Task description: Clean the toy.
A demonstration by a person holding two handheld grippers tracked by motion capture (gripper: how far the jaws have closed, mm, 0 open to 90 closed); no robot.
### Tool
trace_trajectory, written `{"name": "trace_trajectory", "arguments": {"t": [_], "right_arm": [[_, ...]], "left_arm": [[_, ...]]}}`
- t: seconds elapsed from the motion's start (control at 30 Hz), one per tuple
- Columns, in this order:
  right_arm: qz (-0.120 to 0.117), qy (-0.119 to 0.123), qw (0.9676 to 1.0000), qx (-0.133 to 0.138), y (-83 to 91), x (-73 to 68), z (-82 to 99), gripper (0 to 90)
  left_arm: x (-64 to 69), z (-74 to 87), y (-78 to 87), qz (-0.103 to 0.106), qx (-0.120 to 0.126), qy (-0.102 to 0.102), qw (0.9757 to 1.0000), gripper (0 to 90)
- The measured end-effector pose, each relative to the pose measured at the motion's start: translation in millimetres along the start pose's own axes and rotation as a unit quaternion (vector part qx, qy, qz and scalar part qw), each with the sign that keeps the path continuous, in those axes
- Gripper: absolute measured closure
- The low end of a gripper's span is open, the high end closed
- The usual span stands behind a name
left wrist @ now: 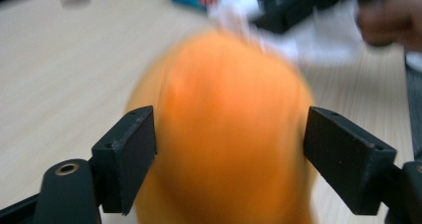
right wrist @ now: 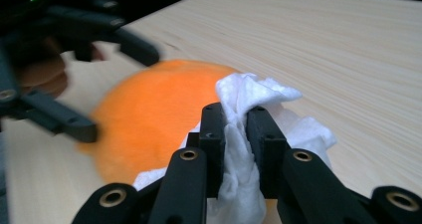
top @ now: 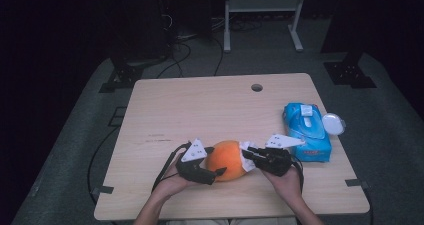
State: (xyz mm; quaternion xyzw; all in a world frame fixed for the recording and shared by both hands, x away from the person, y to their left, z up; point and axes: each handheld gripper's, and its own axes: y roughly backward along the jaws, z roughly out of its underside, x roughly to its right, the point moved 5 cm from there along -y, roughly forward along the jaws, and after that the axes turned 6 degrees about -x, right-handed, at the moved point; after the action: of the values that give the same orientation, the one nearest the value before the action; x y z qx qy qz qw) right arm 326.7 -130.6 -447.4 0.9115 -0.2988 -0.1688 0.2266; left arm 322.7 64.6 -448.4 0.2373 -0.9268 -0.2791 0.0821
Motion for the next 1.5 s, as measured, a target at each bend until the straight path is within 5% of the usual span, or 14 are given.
{"name": "trace_trajectory", "arguments": {"t": [0.1,0.23,0.37,0.57,0.77,0.83,0.93,1.0,1.13,1.2,1.27,1.37,1.43,1.5], "right_arm": [[-0.011,0.024,0.9997,0.001,-1.9,-11.6,-5.4,77.8],[-0.005,-0.012,0.9999,-0.005,-2.6,4.1,2.7,77.8],[0.015,-0.017,0.9995,-0.024,-0.8,16.5,9.8,77.8],[-0.001,-0.004,0.9999,-0.01,1.3,5.3,3.3,77.8],[0.008,-0.051,0.9982,-0.029,-6.8,22.6,23.9,77.8],[0.014,-0.037,0.9989,-0.025,-2.7,17.2,17.7,77.8],[-0.006,-0.02,0.9997,0.009,4.6,4.9,2.4,77.8],[0.0,-0.01,0.9999,-0.004,0.3,4.3,4.8,77.5],[0.015,-0.039,0.9986,-0.03,-3.3,19.5,17.7,77.4],[0.015,-0.038,0.9991,-0.012,1.4,17.7,11.3,77.4],[0.003,-0.021,0.9998,-0.001,3.1,9.7,3.9,77.2],[-0.008,-0.002,0.9996,-0.026,-4.7,4.5,8.5,77.3],[-0.013,0.009,0.9992,-0.036,-6.3,4.1,12.4,77.4],[-0.022,0.018,0.9988,-0.04,-4.2,2.7,11.3,77.4]], "left_arm": [[-3.1,4.7,-4.1,-0.006,-0.009,0.007,0.9999,24.9],[-7.8,10.3,-3.6,-0.006,-0.014,0.019,0.9997,26.5],[-8.3,12.7,-3.4,-0.003,-0.015,0.02,0.9997,26.6],[-14.8,14.4,-0.4,0.002,-0.008,0.042,0.9991,26.6],[-16.7,16.2,-1.1,0.007,-0.007,0.053,0.9986,26.6],[-13.9,17.1,-2.1,0.009,-0.008,0.047,0.9988,26.6],[-9.2,16.1,-4.2,0.01,-0.012,0.035,0.9993,26.5],[-4.4,14.7,-5.3,0.013,-0.017,0.021,0.9995,26.4],[1.4,13.3,-6.3,0.021,-0.024,0.012,0.9994,26.4],[2.8,13.7,-5.7,0.027,-0.027,0.008,0.9992,26.4],[2.1,12.5,-5.1,0.029,-0.025,0.012,0.9992,24.6],[-4.6,6.5,-0.5,0.019,0.0,0.03,0.9994,17.1],[-9.2,8.0,-3.8,0.002,-0.009,0.04,0.9992,8.9],[-8.0,13.0,-10.9,0.006,-0.019,0.04,0.999,7.3]]}}
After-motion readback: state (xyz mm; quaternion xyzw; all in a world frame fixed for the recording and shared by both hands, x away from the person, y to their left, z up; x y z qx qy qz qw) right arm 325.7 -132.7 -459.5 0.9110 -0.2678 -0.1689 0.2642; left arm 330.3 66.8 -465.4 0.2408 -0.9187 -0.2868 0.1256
